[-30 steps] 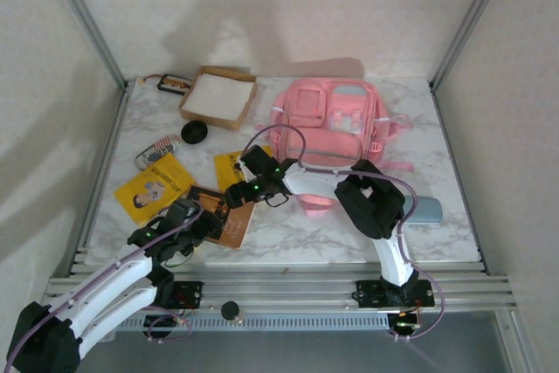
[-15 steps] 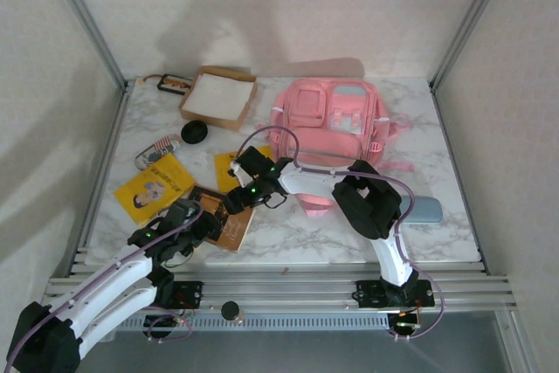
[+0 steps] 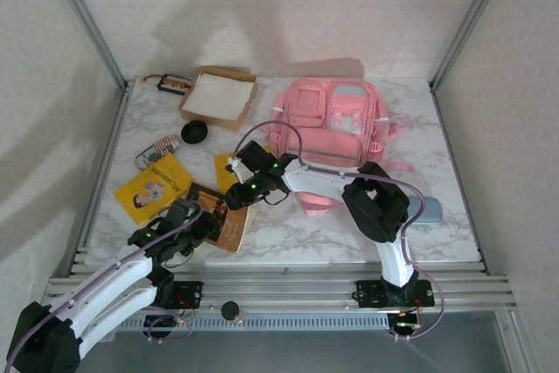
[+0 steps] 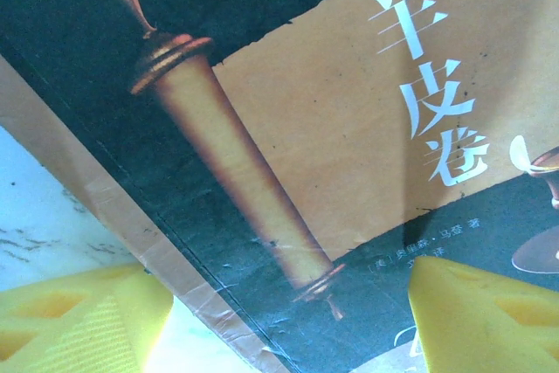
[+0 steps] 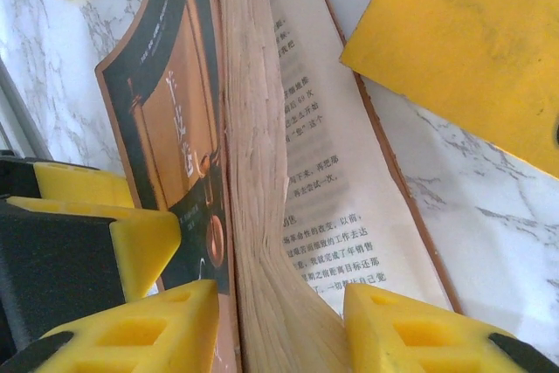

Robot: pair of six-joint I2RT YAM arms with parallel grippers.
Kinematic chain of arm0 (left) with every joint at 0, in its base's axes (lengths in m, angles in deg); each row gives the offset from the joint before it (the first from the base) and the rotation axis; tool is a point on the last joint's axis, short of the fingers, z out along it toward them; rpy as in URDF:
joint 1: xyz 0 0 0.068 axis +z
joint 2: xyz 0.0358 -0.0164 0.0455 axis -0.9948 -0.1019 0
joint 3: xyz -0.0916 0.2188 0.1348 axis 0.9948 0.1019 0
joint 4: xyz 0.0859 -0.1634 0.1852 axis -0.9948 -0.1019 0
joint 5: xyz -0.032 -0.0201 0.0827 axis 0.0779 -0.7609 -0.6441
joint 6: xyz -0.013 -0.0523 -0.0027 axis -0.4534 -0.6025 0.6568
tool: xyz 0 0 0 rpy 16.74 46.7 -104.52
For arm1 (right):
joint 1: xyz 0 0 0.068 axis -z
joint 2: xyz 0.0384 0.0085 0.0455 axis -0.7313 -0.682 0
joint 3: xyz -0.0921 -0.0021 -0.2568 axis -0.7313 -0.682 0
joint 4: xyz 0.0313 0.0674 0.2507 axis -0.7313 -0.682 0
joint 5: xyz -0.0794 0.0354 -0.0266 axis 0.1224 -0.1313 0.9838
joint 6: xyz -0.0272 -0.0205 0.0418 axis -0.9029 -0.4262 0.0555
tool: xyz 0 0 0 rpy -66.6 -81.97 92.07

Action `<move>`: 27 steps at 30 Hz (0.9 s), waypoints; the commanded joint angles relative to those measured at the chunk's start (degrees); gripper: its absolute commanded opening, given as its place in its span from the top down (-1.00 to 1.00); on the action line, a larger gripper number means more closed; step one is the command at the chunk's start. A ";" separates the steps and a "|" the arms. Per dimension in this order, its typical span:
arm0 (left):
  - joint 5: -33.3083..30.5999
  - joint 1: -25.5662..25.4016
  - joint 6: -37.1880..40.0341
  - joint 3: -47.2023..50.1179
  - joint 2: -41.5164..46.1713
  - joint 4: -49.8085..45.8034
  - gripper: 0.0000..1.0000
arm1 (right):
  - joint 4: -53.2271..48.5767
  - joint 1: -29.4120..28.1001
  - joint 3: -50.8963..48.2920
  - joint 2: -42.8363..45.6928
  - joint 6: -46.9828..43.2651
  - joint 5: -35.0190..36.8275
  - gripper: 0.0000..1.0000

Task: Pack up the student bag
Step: Pick up the book from the bottom-center of the table.

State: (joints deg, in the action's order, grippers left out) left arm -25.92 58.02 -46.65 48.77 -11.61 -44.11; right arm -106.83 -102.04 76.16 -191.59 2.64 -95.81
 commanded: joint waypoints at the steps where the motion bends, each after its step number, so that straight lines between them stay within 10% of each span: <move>1: -8.91 1.28 -4.63 3.09 -1.47 1.36 -0.49 | -1.35 -0.45 1.65 2.71 -1.40 -2.15 0.15; 27: -10.80 1.28 -4.88 -5.44 3.40 -6.62 -0.79 | 3.09 -0.19 -0.47 10.55 0.81 -8.17 1.00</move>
State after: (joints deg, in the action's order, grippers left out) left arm -28.48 58.61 -45.99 46.80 -9.58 -45.33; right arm -107.90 -102.07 76.34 -186.54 1.56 -99.94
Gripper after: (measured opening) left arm 0.885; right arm 0.077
